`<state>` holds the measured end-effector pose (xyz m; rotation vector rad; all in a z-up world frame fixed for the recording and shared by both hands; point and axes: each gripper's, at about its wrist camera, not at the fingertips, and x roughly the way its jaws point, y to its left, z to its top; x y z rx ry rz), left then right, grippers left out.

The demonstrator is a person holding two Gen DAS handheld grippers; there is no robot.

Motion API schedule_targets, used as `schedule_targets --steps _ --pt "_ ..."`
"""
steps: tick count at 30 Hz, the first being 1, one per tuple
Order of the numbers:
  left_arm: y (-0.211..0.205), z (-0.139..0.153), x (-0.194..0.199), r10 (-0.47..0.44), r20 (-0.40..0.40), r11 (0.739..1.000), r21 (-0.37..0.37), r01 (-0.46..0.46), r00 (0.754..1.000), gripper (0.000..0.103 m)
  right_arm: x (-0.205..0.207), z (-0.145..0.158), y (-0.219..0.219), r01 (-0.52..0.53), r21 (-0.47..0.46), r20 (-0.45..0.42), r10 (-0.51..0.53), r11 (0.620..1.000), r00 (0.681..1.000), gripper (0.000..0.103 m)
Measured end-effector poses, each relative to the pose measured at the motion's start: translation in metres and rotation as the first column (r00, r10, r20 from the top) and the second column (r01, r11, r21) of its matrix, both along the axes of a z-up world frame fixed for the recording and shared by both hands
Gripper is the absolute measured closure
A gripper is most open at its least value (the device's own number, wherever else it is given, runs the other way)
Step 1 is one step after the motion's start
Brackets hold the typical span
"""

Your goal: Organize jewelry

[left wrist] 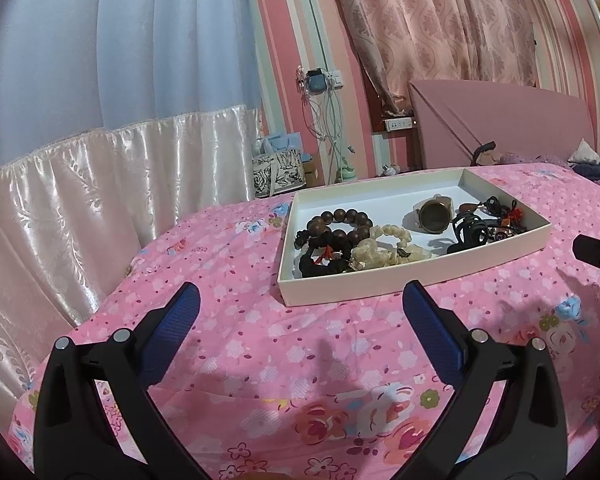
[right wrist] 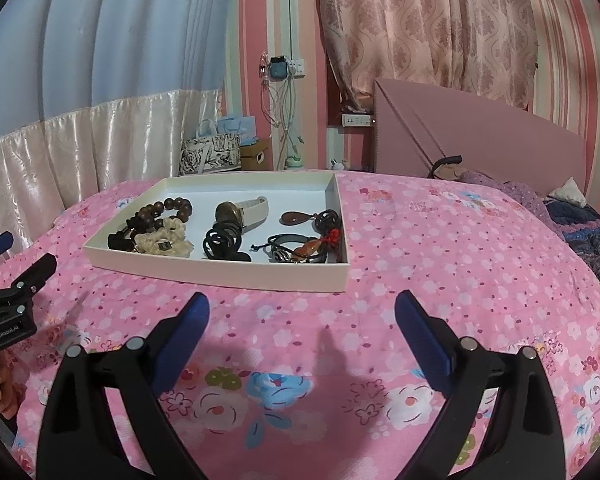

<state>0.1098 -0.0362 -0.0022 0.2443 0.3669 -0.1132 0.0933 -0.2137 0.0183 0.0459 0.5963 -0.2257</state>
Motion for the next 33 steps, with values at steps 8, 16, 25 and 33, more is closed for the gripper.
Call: schedule_targets --steps 8,16,25,33 --pt "0.008 0.003 -0.001 0.016 0.012 0.999 -0.037 -0.016 1.0 0.003 -0.002 0.001 0.003 0.01 0.004 0.01 -0.01 1.0 1.0 0.009" --pt "0.009 0.004 -0.003 0.018 0.02 0.999 -0.032 -0.017 1.0 0.003 -0.003 0.002 0.002 0.013 0.005 0.019 -0.013 1.0 1.0 0.009" --pt "0.013 0.005 -0.003 0.023 0.017 0.998 -0.054 -0.022 1.0 0.003 -0.005 0.004 0.006 0.001 -0.029 0.022 0.0 1.0 1.0 0.009" --pt "0.017 0.006 0.0 0.041 0.011 0.996 -0.076 -0.04 0.999 0.003 -0.005 0.004 0.007 -0.01 -0.021 0.025 0.011 1.0 1.0 0.009"
